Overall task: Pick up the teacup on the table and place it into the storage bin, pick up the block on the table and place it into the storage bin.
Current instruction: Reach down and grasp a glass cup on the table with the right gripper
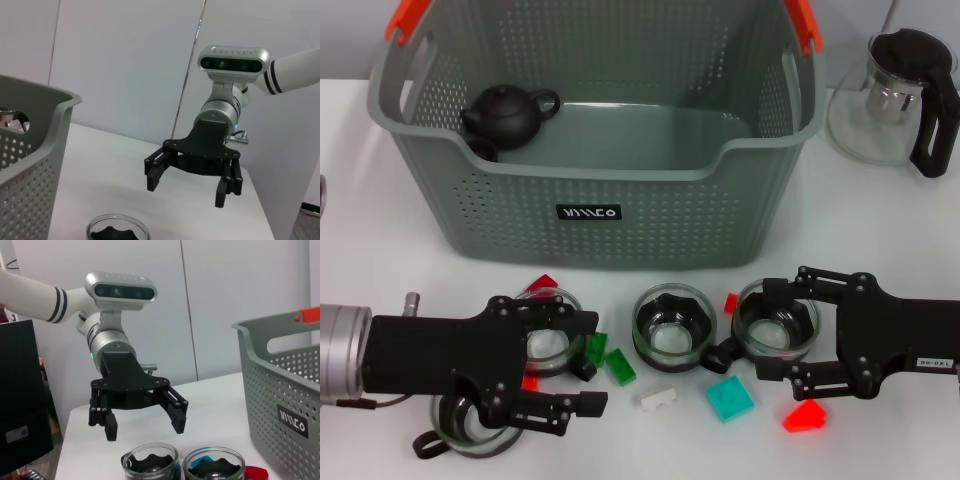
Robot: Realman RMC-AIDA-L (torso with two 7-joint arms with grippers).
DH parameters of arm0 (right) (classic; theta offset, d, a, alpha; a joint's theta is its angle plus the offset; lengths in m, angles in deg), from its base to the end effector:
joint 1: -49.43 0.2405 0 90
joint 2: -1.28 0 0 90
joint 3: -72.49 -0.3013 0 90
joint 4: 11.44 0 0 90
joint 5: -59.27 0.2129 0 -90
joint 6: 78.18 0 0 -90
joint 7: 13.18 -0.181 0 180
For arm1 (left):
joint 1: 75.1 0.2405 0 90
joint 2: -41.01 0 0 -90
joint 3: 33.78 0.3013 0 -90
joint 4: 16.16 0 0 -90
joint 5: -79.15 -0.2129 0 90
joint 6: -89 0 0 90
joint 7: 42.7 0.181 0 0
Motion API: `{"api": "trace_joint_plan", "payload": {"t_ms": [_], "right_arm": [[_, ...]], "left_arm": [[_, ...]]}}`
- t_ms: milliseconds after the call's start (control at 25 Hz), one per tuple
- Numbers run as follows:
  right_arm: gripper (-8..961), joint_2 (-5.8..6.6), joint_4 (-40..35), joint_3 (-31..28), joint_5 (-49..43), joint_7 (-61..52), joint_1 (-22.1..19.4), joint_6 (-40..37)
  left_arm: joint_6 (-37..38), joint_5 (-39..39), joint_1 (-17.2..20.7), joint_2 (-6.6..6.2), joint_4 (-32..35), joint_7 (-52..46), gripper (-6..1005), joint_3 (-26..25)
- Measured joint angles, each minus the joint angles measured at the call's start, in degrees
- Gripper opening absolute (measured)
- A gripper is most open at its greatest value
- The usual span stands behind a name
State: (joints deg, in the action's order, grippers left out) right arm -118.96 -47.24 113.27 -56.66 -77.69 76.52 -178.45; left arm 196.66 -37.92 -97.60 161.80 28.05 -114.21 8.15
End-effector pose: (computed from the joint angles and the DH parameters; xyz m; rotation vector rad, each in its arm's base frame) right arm 0.2791 0.3102 -0.0705 -2.9004 0.3204 0.8139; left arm -0.2854 0.2809 -0.0534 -2.9723 -0.4089 -0.8075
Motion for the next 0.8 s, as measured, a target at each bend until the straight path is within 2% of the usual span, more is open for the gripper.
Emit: {"api": "trace_joint_plan", "payload": {"t_ms": [600,800], "right_arm": [[915,0.0,0.03,-0.48,0.32,-3.43,0.17,0.09],[914,0.09,-0.43,-0.48,1.73,-15.23,1.71,-0.27]], "left_arm": [[0.44,0.0,0.0,-0.26,0.0,-0.1,860,-0.38],[3.14,-0.01,0.76,-1.24,0.4,-2.08,860,-5.63]]}}
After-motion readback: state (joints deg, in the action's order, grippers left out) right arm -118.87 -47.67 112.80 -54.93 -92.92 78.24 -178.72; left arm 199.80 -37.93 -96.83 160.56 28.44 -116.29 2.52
